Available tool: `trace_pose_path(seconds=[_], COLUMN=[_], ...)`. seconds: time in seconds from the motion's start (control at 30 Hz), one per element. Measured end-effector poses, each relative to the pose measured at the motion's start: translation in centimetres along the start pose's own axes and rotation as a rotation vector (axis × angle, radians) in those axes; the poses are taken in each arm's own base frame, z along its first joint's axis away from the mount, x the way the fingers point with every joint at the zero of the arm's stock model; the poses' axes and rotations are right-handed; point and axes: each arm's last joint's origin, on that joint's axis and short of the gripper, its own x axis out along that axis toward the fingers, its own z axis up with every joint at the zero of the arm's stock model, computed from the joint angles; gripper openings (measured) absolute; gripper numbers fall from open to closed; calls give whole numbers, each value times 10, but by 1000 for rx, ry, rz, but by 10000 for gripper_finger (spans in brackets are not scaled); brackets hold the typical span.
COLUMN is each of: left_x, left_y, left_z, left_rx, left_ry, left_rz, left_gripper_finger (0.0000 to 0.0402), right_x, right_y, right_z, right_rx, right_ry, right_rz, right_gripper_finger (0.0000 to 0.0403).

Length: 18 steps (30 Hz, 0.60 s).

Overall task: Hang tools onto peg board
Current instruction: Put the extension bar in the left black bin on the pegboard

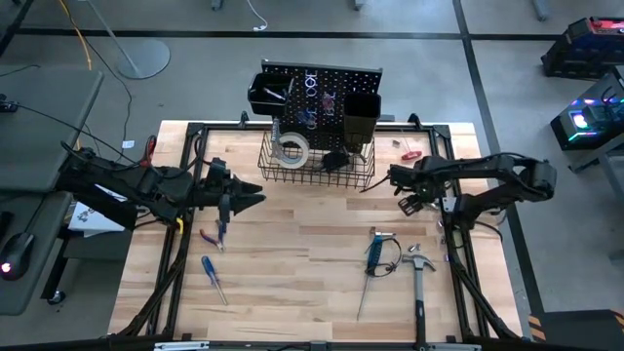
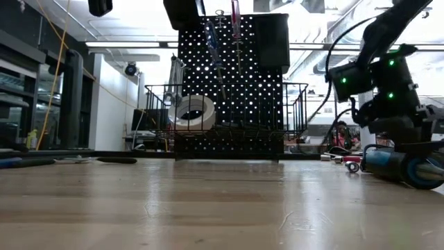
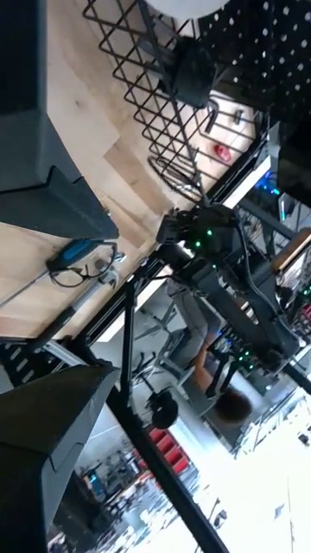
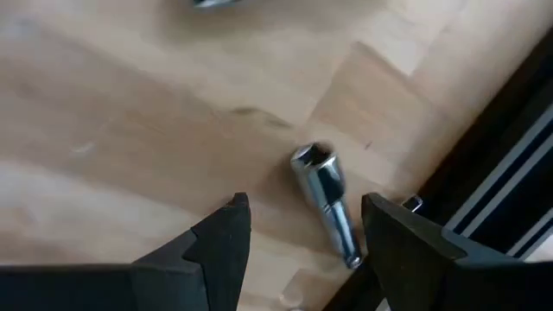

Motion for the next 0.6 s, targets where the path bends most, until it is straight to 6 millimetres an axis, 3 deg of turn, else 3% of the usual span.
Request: trace_pose_path(seconds=[0.23, 0.37, 0.43, 0.53, 0.6], left_x=[0, 0, 0, 0, 0], left_y=[1, 1, 1, 1, 1], left_z=[1, 0, 0, 0, 0], left_rx=[2, 5, 27, 57, 75], left_ry=[-13, -7, -6, -7, -6], left_rz=[21, 19, 19, 18, 17], left_gripper_finger=[232, 232, 232, 232, 232], right_x=[25, 25, 22, 18, 17], right_y=[-3, 0, 3, 8, 12], right_z=[12, 14, 15, 18, 17], right_rx=[139, 130, 106, 136, 173], right_ry=[109, 123, 111, 95, 83], right_rz=[-15, -11, -6, 16, 17], right_gripper_finger=[207, 193, 157, 62, 24])
